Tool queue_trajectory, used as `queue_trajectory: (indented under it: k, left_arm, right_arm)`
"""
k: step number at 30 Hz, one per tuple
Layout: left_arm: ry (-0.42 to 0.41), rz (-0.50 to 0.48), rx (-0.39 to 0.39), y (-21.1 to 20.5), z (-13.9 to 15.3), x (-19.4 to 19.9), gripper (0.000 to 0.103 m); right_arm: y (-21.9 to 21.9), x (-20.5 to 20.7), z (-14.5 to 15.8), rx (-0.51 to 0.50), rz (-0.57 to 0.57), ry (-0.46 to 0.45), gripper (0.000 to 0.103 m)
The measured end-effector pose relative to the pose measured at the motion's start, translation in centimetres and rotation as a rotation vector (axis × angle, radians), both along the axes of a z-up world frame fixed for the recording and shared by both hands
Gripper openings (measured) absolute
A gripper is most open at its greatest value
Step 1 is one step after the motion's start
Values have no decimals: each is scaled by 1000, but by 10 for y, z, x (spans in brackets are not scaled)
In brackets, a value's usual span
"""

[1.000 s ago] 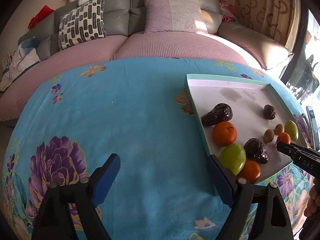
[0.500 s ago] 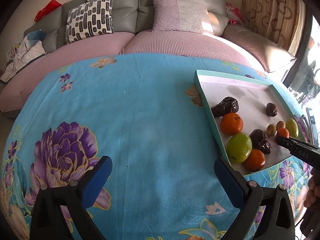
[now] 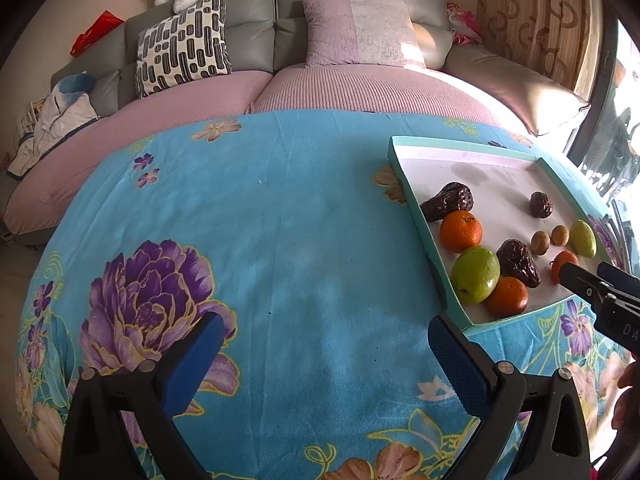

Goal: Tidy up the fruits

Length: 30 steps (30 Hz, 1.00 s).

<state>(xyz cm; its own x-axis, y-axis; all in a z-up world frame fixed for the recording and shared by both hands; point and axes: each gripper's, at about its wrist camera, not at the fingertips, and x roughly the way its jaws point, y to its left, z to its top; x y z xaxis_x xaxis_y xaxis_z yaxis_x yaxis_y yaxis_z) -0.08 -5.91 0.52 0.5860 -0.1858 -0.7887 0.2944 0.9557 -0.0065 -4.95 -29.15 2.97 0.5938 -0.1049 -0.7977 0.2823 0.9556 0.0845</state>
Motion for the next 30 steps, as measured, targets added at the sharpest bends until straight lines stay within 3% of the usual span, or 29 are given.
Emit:
queue_trajectory:
  k: [14, 30]
  left_arm:
    - [-74, 74, 75, 11, 7, -22, 103]
    - [-3, 111, 72, 24, -12, -7, 103]
  right_arm:
    - [43, -19, 5, -30, 62, -58, 92]
    - [35, -14, -9, -28, 42, -48, 92]
